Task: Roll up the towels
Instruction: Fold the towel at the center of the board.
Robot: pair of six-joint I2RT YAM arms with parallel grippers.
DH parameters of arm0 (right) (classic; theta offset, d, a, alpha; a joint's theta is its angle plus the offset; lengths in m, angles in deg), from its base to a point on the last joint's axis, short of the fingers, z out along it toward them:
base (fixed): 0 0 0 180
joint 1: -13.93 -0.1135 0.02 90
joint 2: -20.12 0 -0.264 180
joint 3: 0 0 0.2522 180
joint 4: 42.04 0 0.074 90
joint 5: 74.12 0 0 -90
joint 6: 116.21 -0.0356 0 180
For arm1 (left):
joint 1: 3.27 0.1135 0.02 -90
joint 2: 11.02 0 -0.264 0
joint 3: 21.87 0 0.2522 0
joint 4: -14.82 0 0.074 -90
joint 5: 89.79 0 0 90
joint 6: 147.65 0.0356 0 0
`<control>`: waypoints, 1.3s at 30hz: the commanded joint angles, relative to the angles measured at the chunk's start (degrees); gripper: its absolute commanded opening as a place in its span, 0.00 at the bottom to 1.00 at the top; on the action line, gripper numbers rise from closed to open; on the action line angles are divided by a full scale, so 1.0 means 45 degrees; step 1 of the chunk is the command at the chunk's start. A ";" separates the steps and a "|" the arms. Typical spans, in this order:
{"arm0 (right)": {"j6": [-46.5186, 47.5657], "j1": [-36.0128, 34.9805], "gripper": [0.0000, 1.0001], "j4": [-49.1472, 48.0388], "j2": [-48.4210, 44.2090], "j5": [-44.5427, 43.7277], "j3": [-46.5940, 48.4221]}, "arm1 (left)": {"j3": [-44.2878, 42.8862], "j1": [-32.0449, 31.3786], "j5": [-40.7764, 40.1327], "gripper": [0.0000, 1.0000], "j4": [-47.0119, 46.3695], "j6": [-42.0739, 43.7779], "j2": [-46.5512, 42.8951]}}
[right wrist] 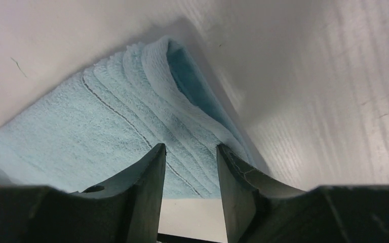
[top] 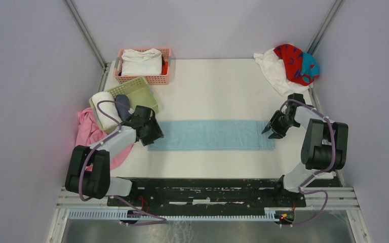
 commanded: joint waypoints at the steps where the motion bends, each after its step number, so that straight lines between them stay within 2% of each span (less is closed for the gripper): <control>1: -0.0125 0.0689 0.51 -0.0327 0.1049 -0.2836 0.0567 | 0.0535 0.0013 0.0731 0.63 -0.1579 -0.0375 0.0567; 5: 0.0022 0.1218 0.51 -0.0276 0.1397 -0.3197 0.1653 | 0.0613 -0.0102 0.1068 0.63 -0.1978 -0.0716 0.0514; 10: 0.0778 0.1028 0.51 -0.0198 0.0509 -0.2917 0.2348 | 0.0244 -0.0355 0.1421 0.65 -0.2132 -0.0979 0.0458; 17: 0.1729 0.0052 0.55 0.0485 -0.0932 -0.4462 0.1769 | -0.1434 -0.0345 -0.0147 0.73 -0.0203 0.0146 -0.0933; 26: 0.1925 -0.0262 0.58 0.0861 0.0321 -0.4744 0.1960 | -0.1491 -0.0186 -0.1037 0.79 0.0729 0.0944 -0.1476; 35: 0.2022 -0.0317 0.52 0.1137 0.2164 -0.3968 0.1809 | -0.1250 0.0124 -0.0786 0.79 0.0747 0.1346 -0.1400; 39: 0.2066 -0.0394 0.43 0.1343 0.2366 -0.4542 0.1819 | -0.1231 0.0132 -0.0449 0.79 0.0645 0.1479 -0.1381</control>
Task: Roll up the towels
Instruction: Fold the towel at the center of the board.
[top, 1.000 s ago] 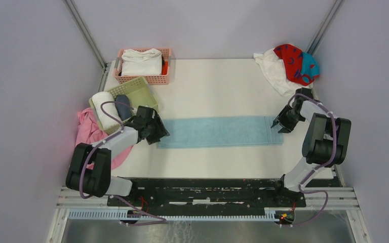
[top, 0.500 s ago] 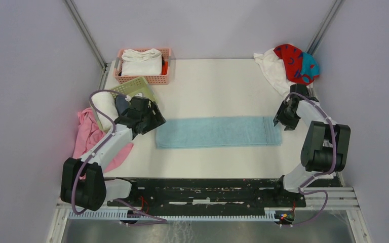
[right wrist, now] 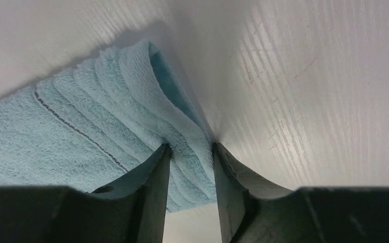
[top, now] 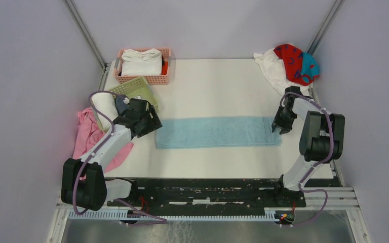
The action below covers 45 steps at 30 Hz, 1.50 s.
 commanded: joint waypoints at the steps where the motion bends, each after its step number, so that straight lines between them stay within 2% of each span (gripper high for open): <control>1: 0.0180 -0.0110 0.38 0.0231 0.0825 -0.0668 -0.0344 | 0.0070 0.0046 0.0242 0.79 -0.0287 0.0637 -0.0172; 6: 0.0329 0.0052 0.17 0.0616 0.1000 -0.1422 0.0334 | 0.0420 0.0043 0.1052 0.79 -0.0708 0.0509 -0.0300; 9: 0.0112 0.0211 0.06 0.0882 0.0378 -0.3962 0.0838 | 0.0936 0.0025 0.1858 0.79 -0.1284 0.0090 -0.0491; 12: 0.0071 0.0552 0.00 0.1009 -0.0362 -0.5869 0.1462 | 0.1378 -0.0001 0.2499 0.79 -0.1750 -0.0350 -0.0538; 16: 0.0482 0.0677 0.00 0.1377 -0.0649 -0.7392 0.2922 | 0.1774 -0.0076 0.3318 0.79 -0.2448 -0.0833 -0.0306; 20: 0.0772 0.0268 0.00 0.1941 -0.0700 -0.6355 0.4076 | 0.1848 -0.0448 0.4007 0.78 -0.3261 -0.1460 0.0199; 30: -0.0200 -0.2575 0.00 0.2680 -0.2214 -0.0281 0.3664 | 0.1704 -0.1808 0.4303 0.76 -0.5152 -0.2881 0.1788; 36: -0.1243 -0.4851 0.00 0.2514 -0.2587 0.0579 0.3310 | 0.1580 -0.2430 0.4463 0.66 -0.6289 -0.3491 0.2948; 45: -0.2904 -0.8117 0.00 0.2811 -0.1279 -0.0379 0.4525 | 0.1015 -0.3065 0.4584 0.56 -0.6873 -0.3855 0.4175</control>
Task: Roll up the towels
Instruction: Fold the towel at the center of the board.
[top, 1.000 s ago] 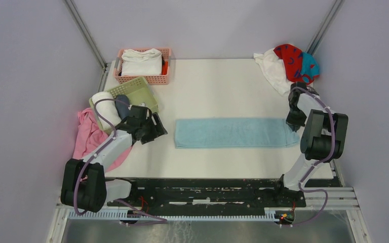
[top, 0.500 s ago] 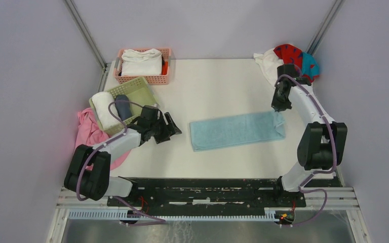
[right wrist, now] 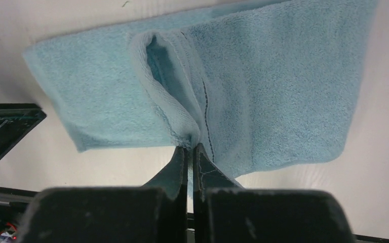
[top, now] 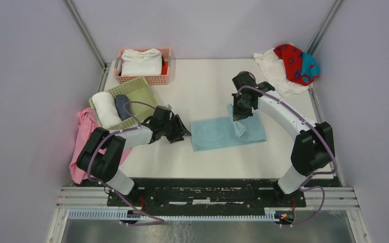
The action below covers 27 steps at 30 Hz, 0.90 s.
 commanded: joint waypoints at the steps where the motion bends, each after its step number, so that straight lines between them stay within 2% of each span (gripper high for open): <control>1: -0.1222 -0.1181 0.00 0.0161 0.0766 -0.0626 0.1045 | -0.0439 -0.0321 0.0179 0.54 -0.0799 -0.0642 0.0438; 8: -0.2340 -0.2746 0.00 0.0327 0.1904 -0.1265 0.2086 | -0.0333 -0.0636 0.0120 0.40 -0.0978 -0.0786 0.0791; 15: -0.3557 -0.3669 0.01 0.0510 0.2788 -0.2350 0.2889 | -0.0178 -0.0803 0.0164 0.27 -0.1150 -0.0844 0.1094; 27: -0.4730 -0.4449 0.00 -0.0916 0.3631 -0.1588 0.2799 | -0.0012 -0.0926 0.0172 0.19 -0.1343 -0.0856 0.1199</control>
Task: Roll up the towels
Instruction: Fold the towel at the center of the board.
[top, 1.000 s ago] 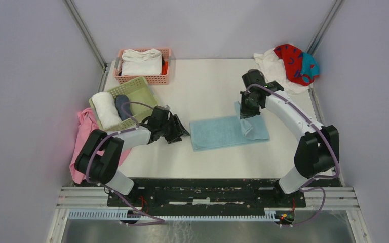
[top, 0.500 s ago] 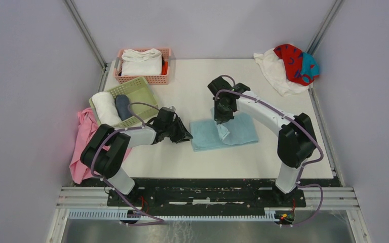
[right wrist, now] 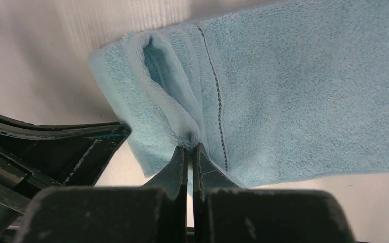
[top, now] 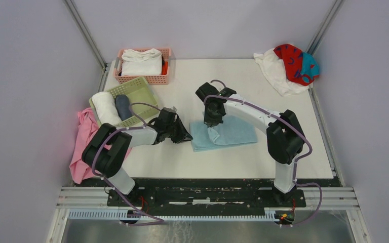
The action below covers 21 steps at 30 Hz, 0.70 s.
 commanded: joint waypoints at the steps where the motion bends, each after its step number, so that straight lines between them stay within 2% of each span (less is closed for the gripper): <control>1: -0.0687 -0.0270 0.00 -0.0756 0.0147 0.0142 0.0437 | 0.0085 -0.0153 0.0095 0.19 -0.0330 -0.0320 0.0234; 21: -0.1081 -0.0501 0.04 -0.0933 0.0596 0.0946 0.0542 | 0.0200 -0.0233 -0.0099 0.14 -0.0263 -0.0272 0.0076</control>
